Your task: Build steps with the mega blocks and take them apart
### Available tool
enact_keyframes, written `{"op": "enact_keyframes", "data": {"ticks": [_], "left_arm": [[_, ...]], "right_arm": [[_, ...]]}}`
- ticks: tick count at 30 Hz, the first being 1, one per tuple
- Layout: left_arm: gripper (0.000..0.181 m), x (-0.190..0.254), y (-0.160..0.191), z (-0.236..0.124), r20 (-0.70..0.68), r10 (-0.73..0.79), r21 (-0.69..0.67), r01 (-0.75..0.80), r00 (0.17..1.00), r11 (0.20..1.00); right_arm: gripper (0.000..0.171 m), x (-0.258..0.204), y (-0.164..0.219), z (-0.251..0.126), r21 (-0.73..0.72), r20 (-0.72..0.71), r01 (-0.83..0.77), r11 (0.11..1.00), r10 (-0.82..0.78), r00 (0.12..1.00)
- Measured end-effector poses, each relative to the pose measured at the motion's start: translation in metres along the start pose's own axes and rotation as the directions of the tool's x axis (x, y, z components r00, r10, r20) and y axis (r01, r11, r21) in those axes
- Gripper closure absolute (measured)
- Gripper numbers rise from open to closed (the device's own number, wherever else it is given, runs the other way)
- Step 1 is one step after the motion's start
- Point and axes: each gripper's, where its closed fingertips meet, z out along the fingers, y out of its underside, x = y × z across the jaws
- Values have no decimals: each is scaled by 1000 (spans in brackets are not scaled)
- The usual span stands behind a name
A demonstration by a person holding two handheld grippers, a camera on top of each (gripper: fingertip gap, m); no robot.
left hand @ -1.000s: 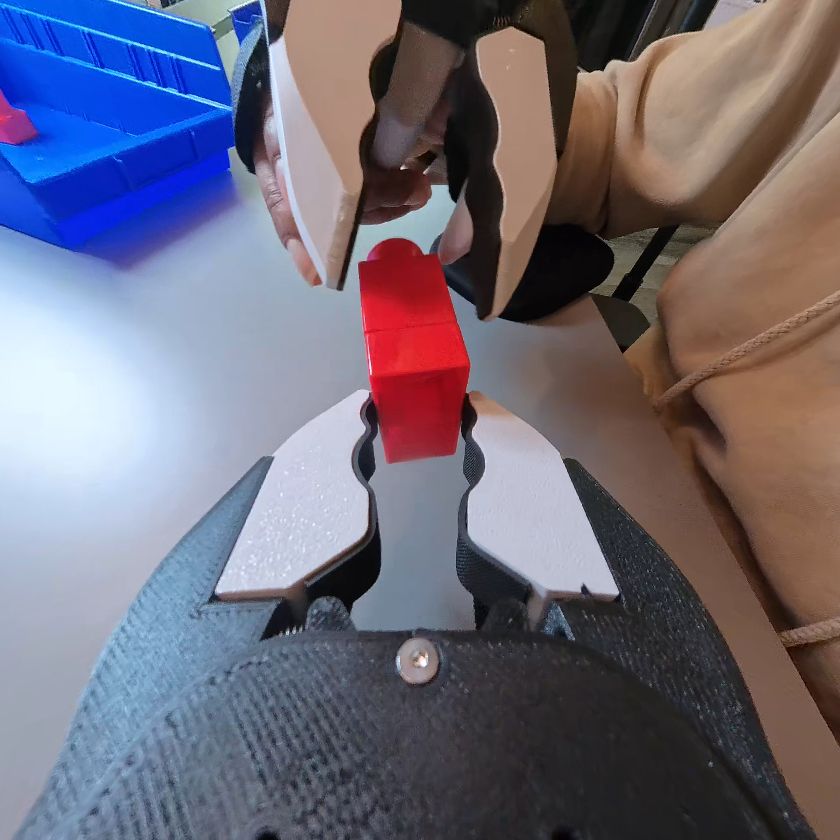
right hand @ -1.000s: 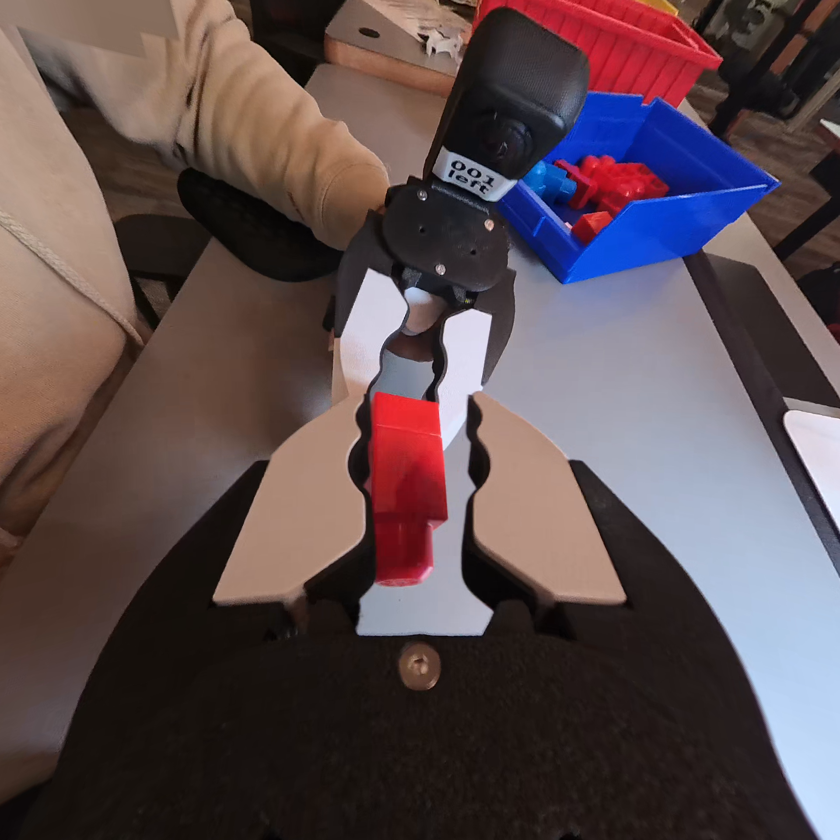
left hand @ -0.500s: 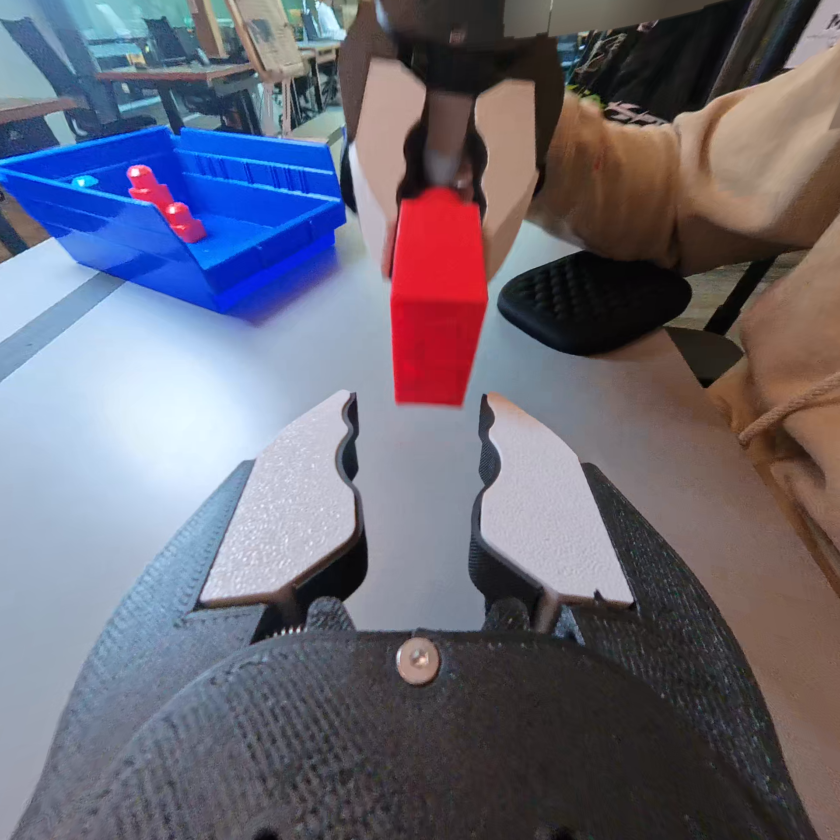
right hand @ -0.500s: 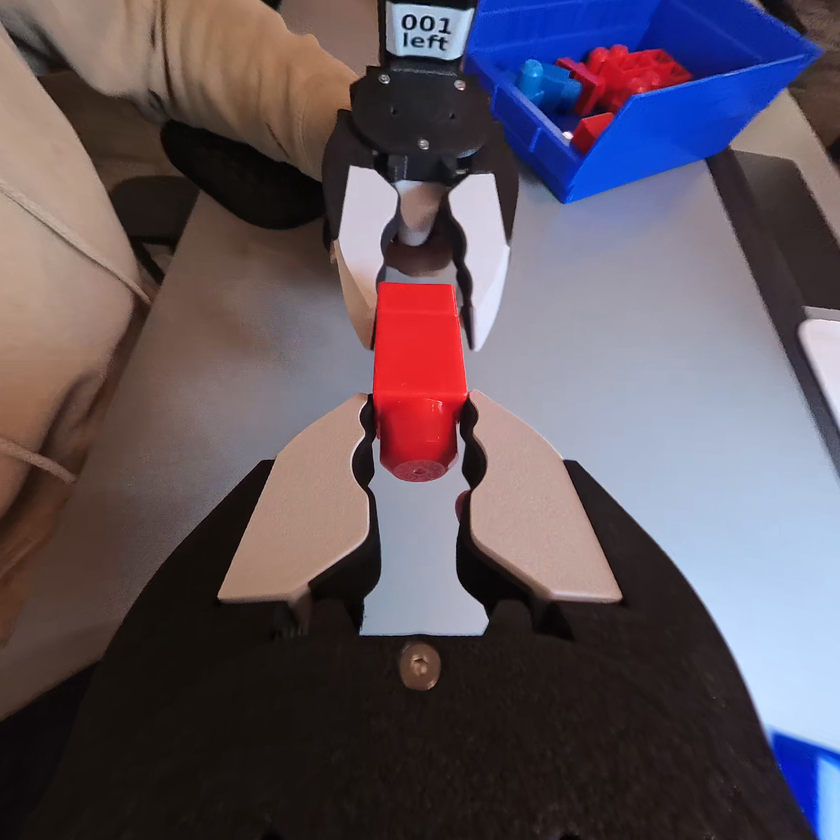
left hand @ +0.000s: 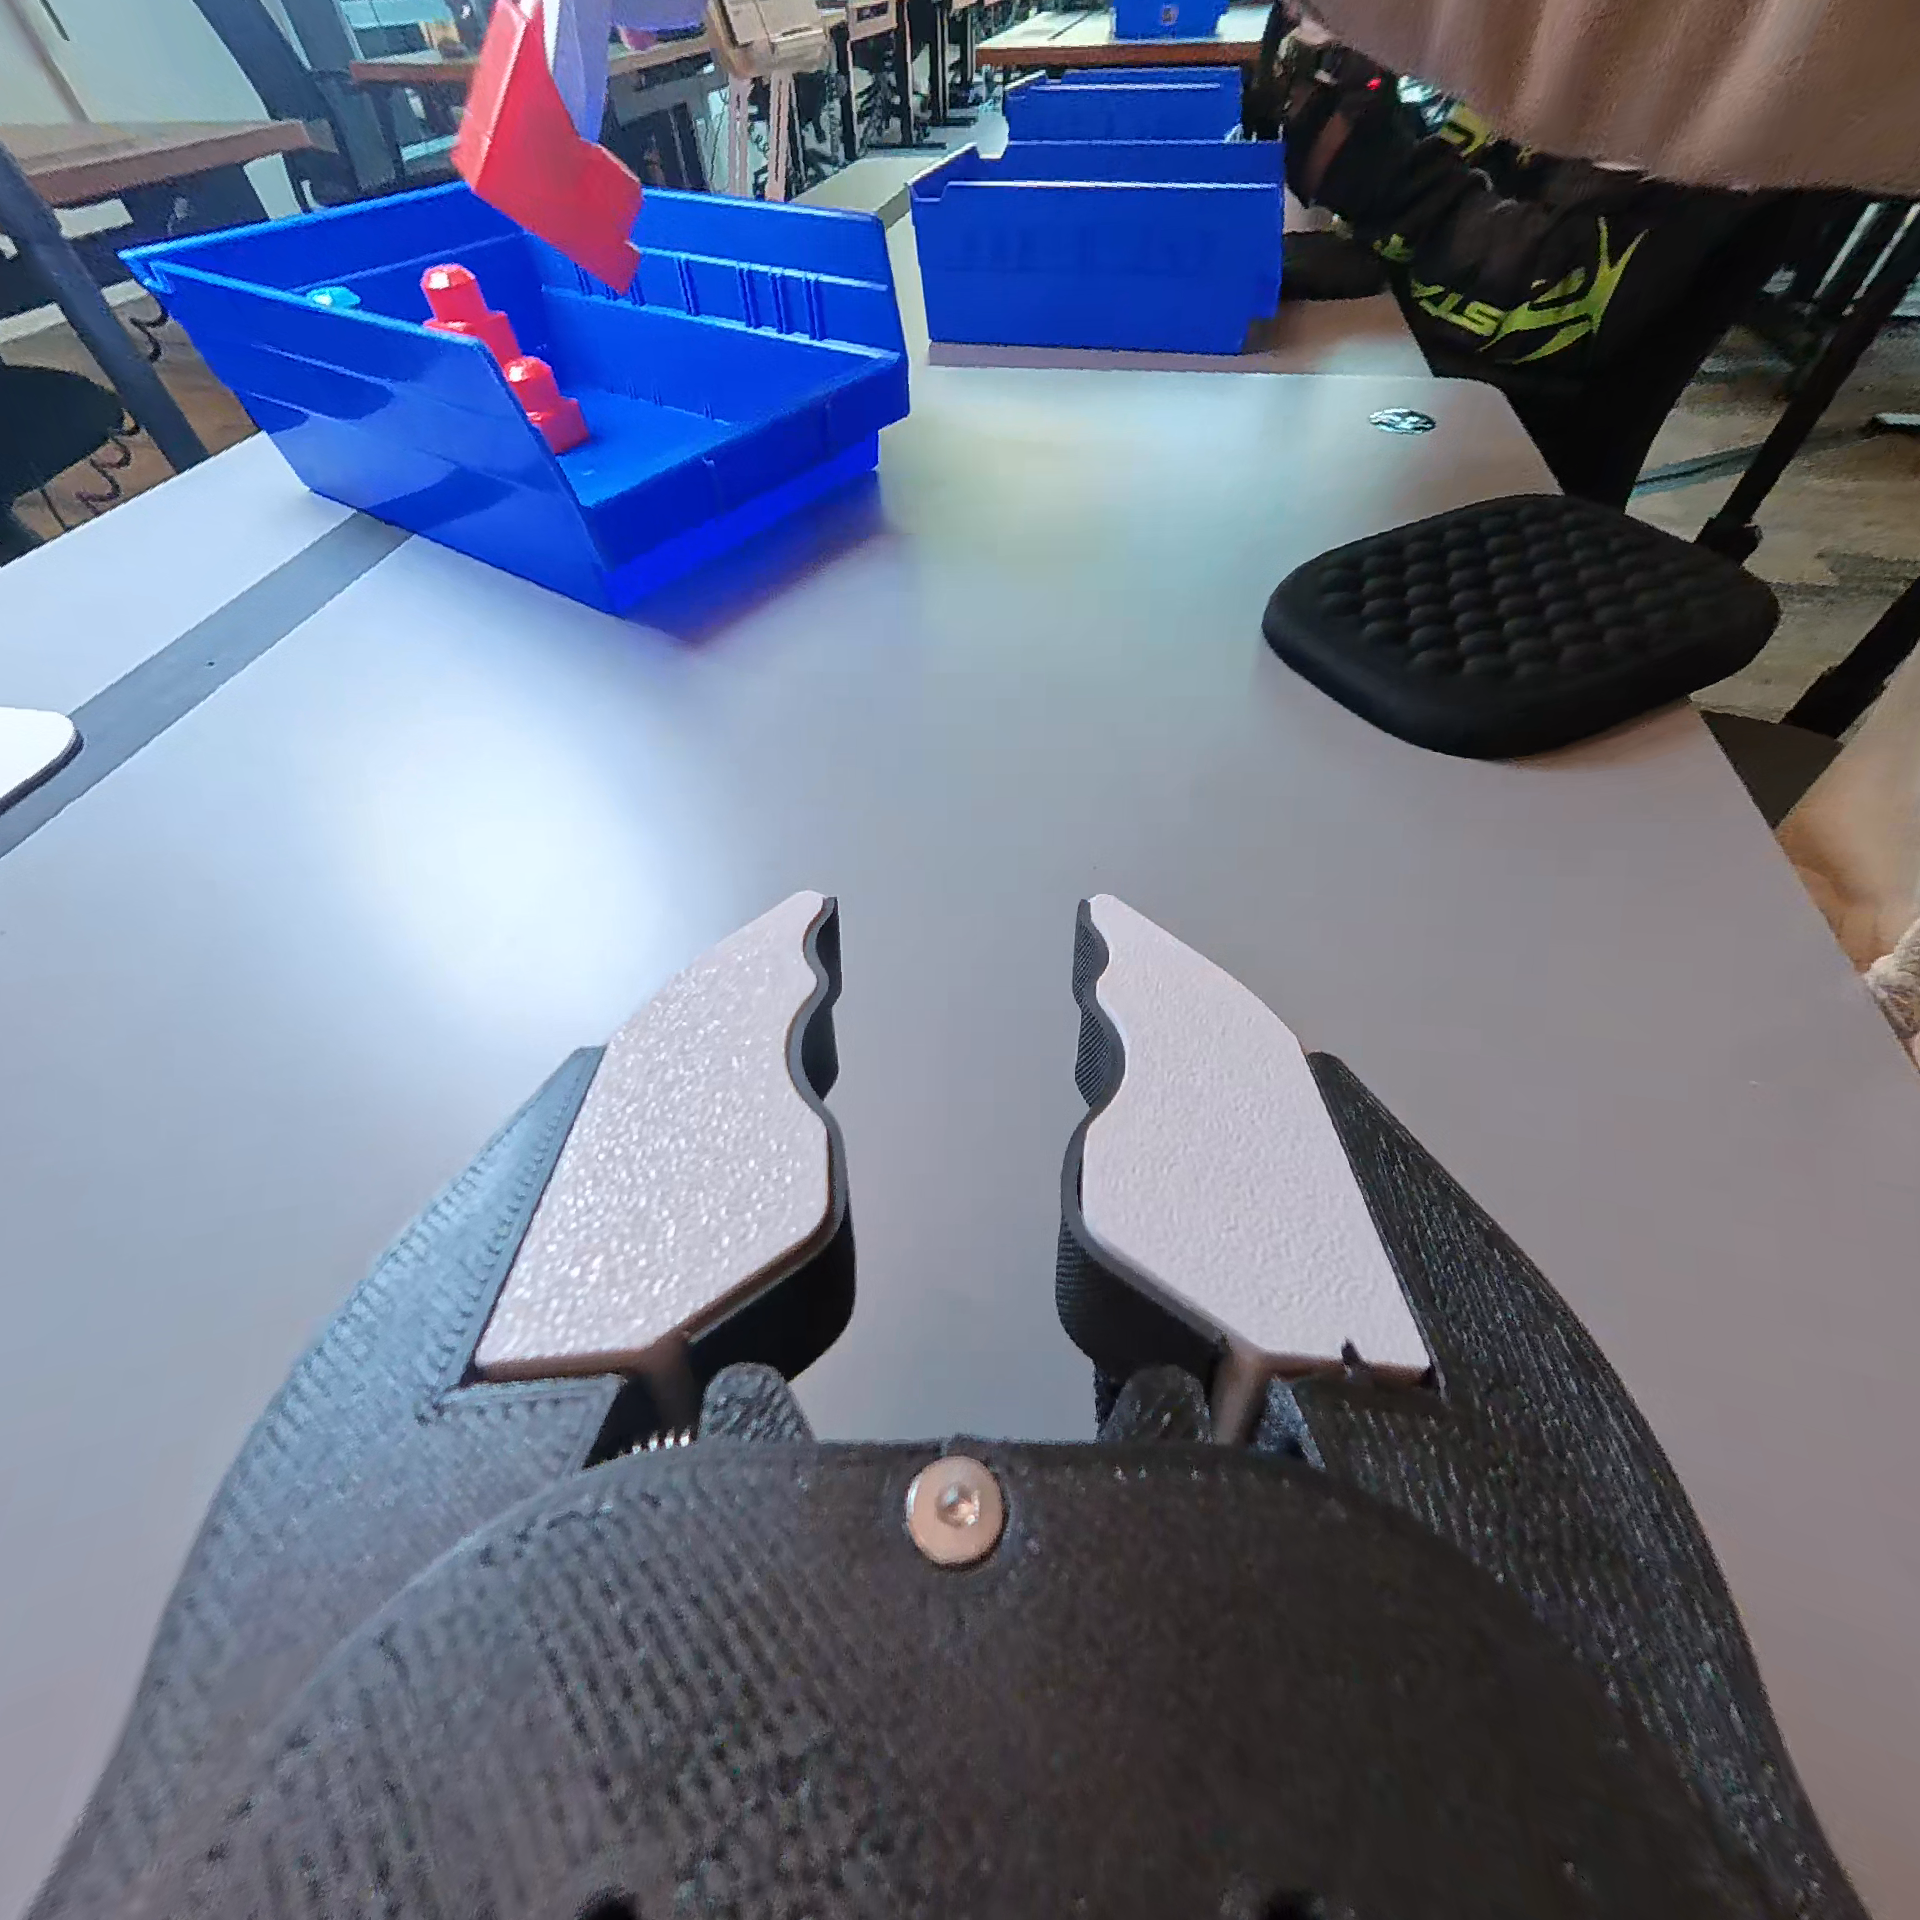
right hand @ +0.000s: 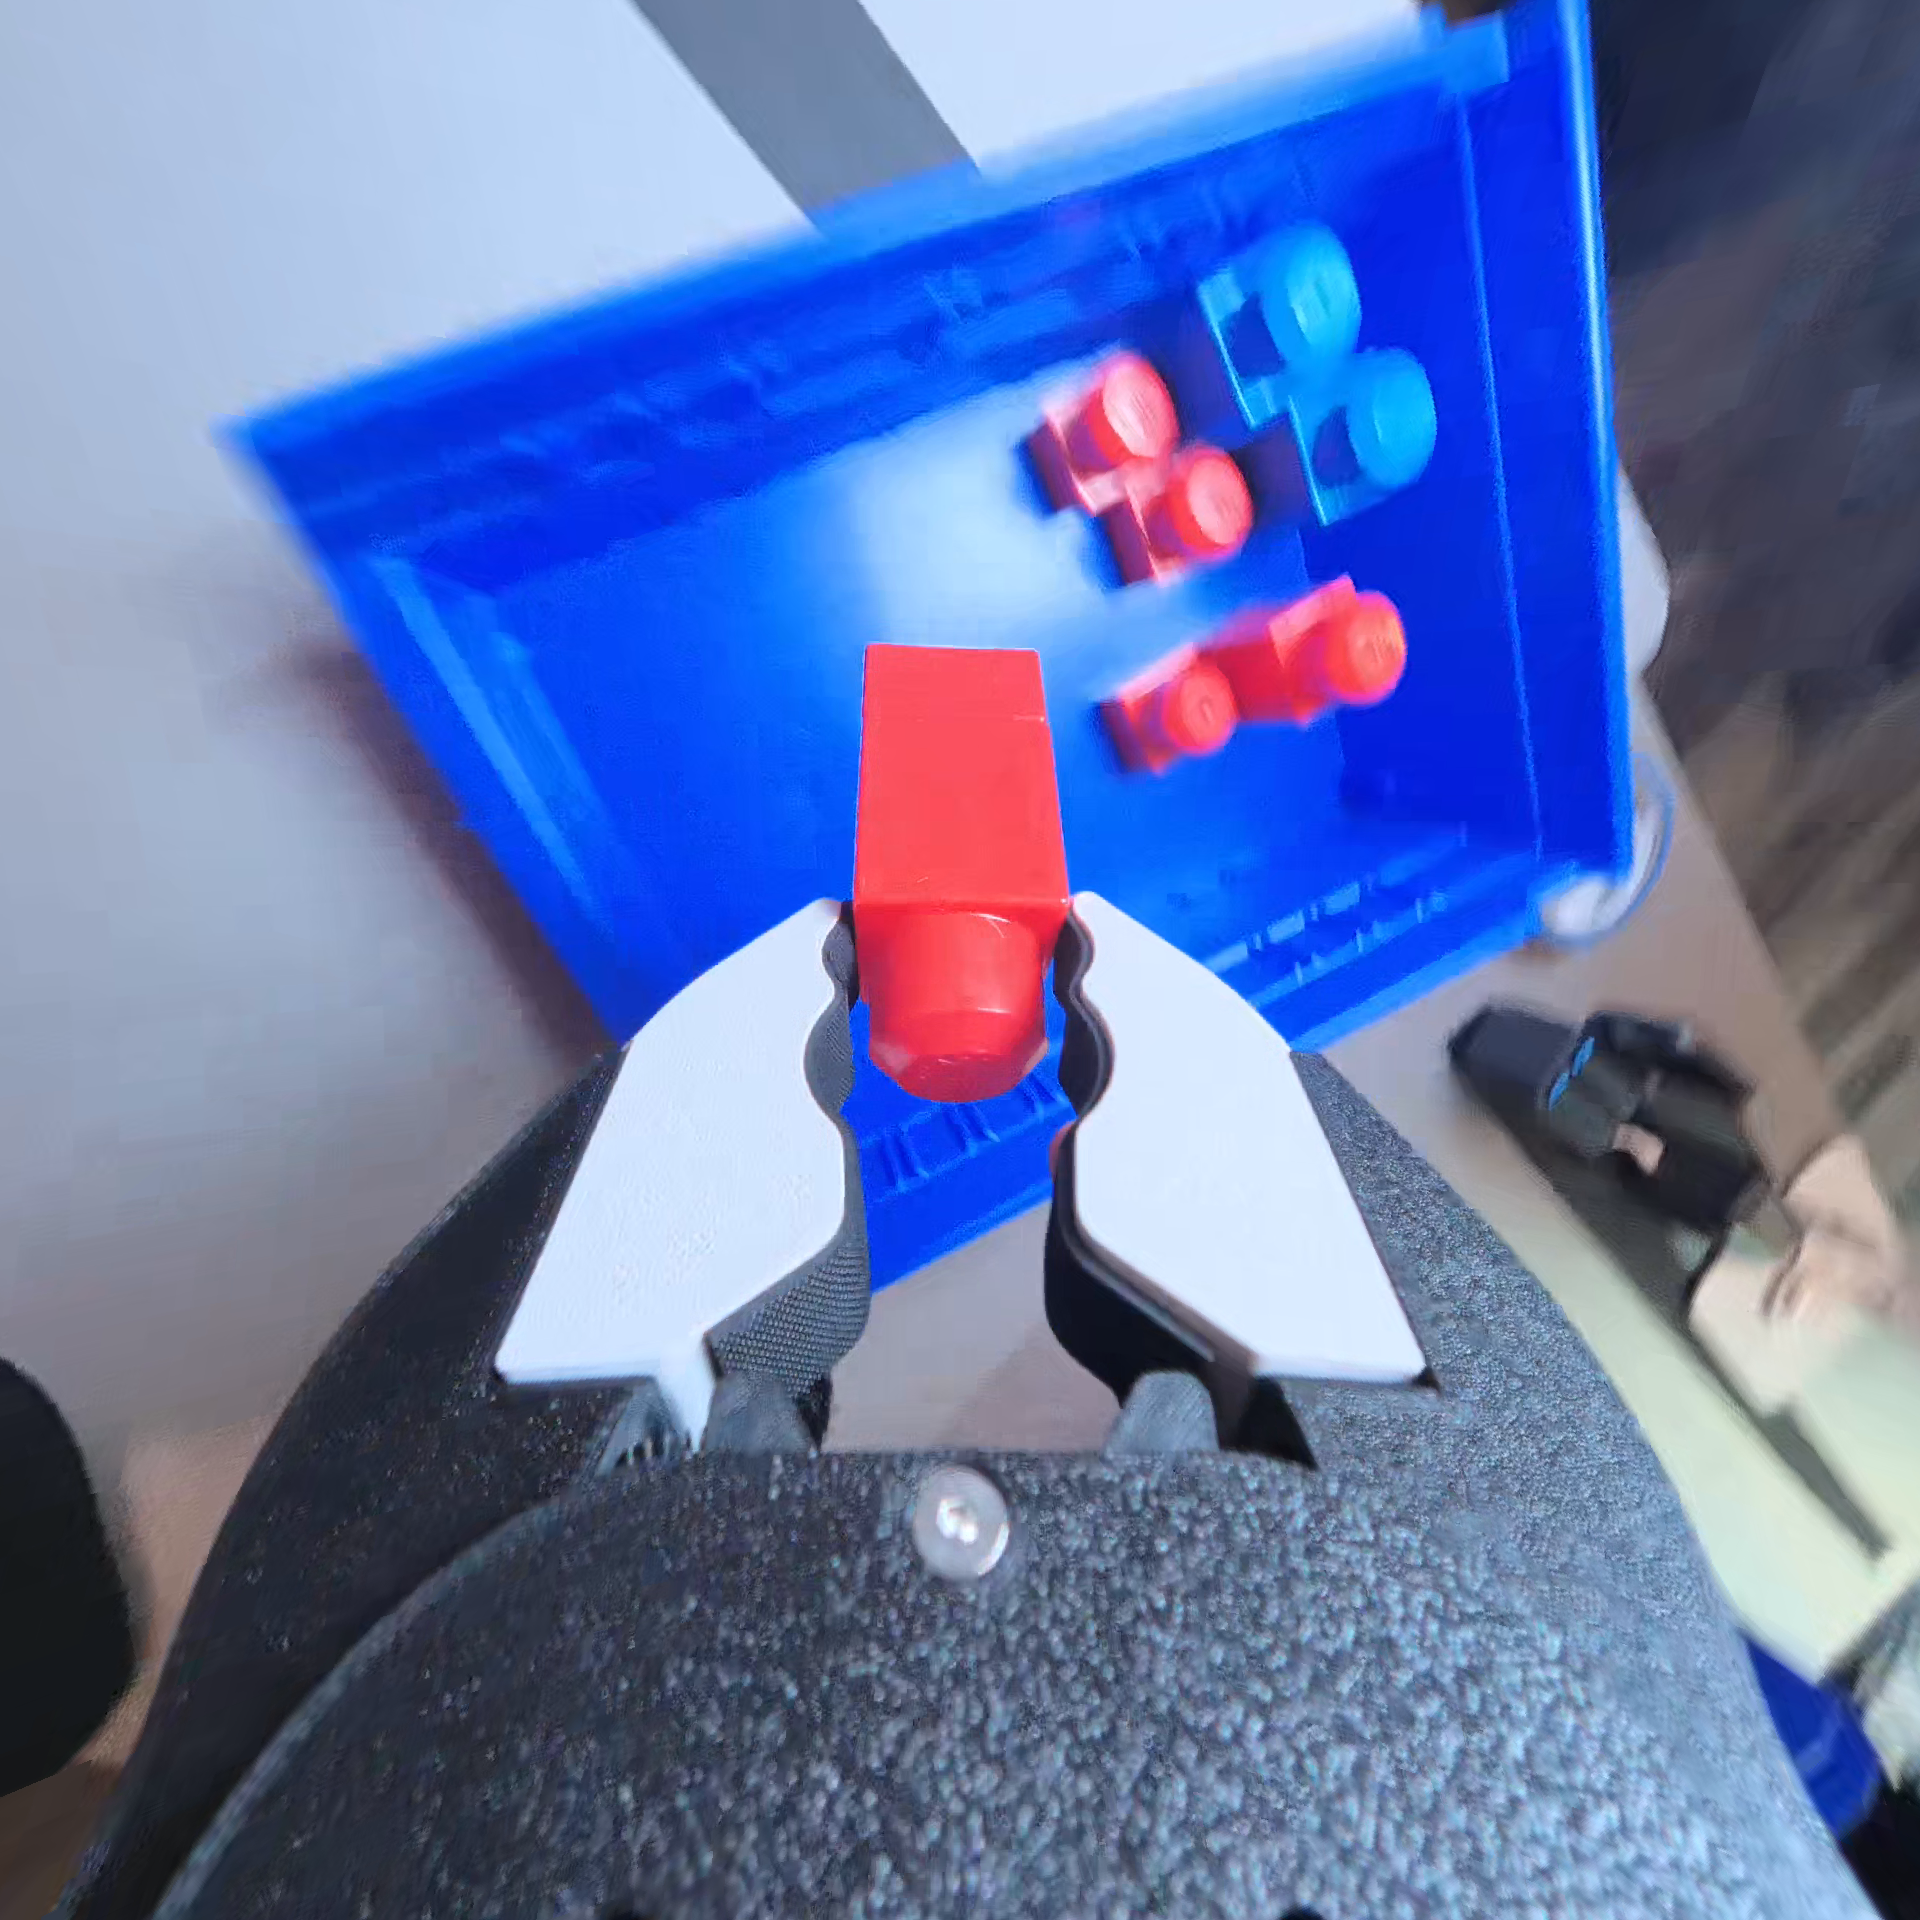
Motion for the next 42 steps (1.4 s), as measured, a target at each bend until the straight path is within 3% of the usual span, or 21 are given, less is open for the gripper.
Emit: {"op": "enact_keyframes", "data": {"ticks": [5,12,19,21,26,32,36,38,40,42], "left_arm": [[140,-3,9,2,3,-17,-29,18,1000,999],[143,-2,17,4,-14,-11,-54,10,1000,998],[144,-2,21,5,-25,-15,-64,13,1000,998],[144,-2,21,5,-26,-17,-64,15,1000,998],[144,-1,21,6,-25,-12,-66,10,1000,998],[153,-14,7,-7,42,21,-38,-19,999,999],[181,-40,-26,-46,148,61,21,-65,987,998],[181,-60,-42,-75,223,69,20,-76,972,997],[181,-91,-54,-112,359,57,9,-65,931,998],[181,-126,-58,-155,499,-3,11,-3,867,1000]], "right_arm": [[135,53,27,55,-202,-112,-395,896,379,918],[134,81,38,101,-203,-225,-581,788,540,811],[126,116,19,103,54,-315,-617,785,600,736],[118,122,14,98,135,-320,-600,789,607,727],[115,124,-6,73,354,-304,-500,790,603,738],[116,59,-45,10,675,-127,-302,673,509,851],[116,-26,-47,-38,795,-57,-167,584,344,937],[118,-68,-39,-53,817,-54,-106,567,259,964],[128,-107,-29,-64,837,-44,-69,543,193,980],[152,-142,-17,-70,846,-32,-43,531,131,991]]}}
